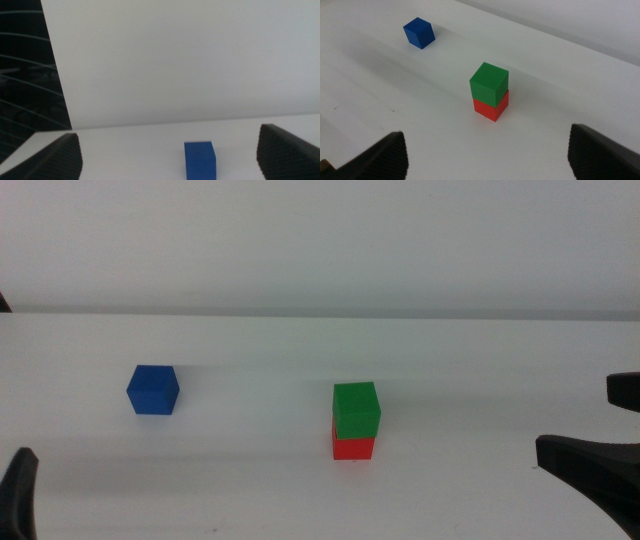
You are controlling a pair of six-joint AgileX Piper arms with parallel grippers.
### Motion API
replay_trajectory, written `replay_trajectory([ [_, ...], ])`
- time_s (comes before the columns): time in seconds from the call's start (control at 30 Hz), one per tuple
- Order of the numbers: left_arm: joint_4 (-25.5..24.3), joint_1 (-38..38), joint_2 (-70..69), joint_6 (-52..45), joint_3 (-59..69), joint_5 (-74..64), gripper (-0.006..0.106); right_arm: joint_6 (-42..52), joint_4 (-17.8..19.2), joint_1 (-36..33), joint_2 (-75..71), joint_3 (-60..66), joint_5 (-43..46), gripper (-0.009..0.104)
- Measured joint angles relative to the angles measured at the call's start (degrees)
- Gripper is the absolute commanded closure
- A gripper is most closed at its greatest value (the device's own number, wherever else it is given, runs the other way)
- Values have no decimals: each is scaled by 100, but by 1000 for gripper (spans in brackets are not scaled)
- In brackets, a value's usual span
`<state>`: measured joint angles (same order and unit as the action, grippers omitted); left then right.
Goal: Stack red cubes first, then green, then blue cubes in a specific spot.
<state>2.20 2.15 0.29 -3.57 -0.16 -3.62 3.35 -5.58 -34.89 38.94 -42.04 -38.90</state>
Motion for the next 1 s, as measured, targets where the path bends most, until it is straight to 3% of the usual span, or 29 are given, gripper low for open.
replay_trajectory([
  [0.1,-17,0,541,43,-470,-613,7,0,0,0,0,0,0,10],
  [0.47,135,0,5487,-344,-5341,-5312,7,0,0,0,0,0,4,10],
  [0.67,377,-23,7561,-641,-6442,-5692,7,0,0,0,0,0,4,10],
  [1.0,426,-297,9568,-502,-7600,-5669,7,0,0,0,0,0,4,10],
])
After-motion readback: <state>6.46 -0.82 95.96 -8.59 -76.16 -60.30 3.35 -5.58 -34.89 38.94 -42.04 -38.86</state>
